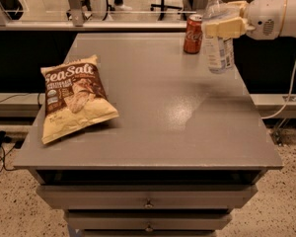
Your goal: Place blue plastic bottle upright
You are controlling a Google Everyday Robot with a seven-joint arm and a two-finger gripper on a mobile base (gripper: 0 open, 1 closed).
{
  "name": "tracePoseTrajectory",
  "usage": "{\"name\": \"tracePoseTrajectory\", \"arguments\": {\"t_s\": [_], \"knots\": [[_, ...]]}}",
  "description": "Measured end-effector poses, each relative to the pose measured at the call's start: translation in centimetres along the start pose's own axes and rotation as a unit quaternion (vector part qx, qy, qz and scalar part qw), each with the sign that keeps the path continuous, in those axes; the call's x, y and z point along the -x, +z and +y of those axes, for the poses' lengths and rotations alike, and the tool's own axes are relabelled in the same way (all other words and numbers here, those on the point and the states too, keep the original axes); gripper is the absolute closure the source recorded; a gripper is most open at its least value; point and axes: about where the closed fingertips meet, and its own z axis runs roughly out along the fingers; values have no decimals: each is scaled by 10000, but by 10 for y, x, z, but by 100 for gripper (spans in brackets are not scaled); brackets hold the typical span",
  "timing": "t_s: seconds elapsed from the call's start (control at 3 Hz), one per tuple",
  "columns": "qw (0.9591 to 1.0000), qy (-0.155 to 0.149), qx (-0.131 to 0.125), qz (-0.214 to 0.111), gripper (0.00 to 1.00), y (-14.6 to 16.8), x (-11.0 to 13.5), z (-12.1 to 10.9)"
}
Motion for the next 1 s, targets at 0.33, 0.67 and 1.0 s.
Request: {"name": "tracePoseTrajectory", "arguments": {"t_s": [0.33, 0.67, 1.0], "knots": [[9986, -49, 136, -502, 100, 0, -9, 16], [9954, -206, 286, -887, 100, 0, -13, 33], [9886, -559, 537, -1288, 100, 1, -24, 51]]}}
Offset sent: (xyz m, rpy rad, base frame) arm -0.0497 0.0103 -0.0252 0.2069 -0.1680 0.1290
